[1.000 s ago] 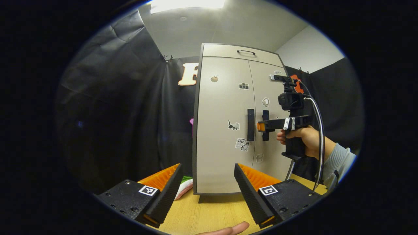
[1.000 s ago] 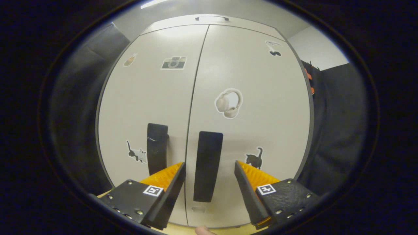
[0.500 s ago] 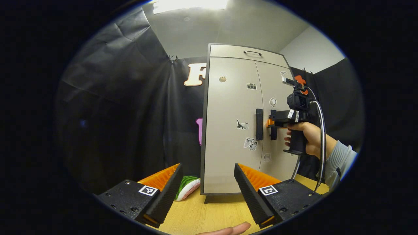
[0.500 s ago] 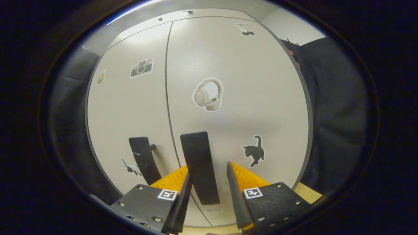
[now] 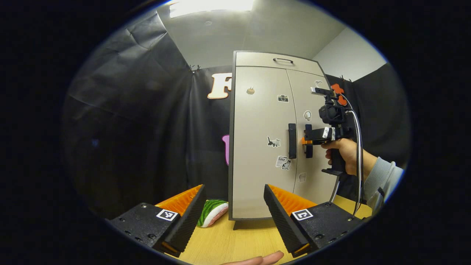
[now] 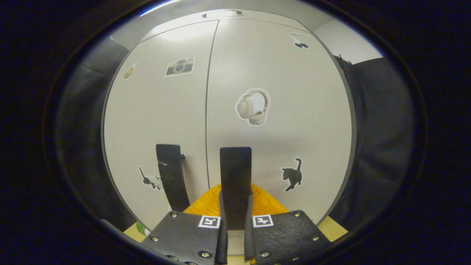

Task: Open the right door of the double-door shoe cabinet with the right hand, and open the left door with the left hand.

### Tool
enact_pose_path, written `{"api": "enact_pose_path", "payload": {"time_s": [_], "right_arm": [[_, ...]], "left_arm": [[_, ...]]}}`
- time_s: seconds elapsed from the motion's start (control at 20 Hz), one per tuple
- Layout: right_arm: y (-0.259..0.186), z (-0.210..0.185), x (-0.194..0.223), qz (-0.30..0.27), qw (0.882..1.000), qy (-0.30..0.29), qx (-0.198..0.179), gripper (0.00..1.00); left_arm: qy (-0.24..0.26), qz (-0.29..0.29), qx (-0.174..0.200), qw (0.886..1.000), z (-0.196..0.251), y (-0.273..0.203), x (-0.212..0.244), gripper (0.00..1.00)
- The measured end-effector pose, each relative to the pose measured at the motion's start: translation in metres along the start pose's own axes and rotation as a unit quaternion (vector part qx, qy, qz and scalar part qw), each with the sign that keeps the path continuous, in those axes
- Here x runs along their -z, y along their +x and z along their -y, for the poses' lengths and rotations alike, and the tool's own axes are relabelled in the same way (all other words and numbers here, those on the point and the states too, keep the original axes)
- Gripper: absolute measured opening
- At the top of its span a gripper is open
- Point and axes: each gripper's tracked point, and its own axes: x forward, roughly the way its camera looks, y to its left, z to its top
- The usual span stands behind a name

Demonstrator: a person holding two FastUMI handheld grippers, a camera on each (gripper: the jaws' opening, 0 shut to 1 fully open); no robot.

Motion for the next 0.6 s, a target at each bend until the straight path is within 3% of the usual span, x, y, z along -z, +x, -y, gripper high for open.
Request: {"api": "enact_pose_path", "payload": {"time_s": [0.6], "right_arm": [[-0.064, 0.023, -0.002, -0.030, 0.995, 0.008, -0.098, 0.18]], "left_arm": [[-0.003, -0.001, 0.004, 1.000, 0.030, -0.015, -0.010, 0.97]]}}
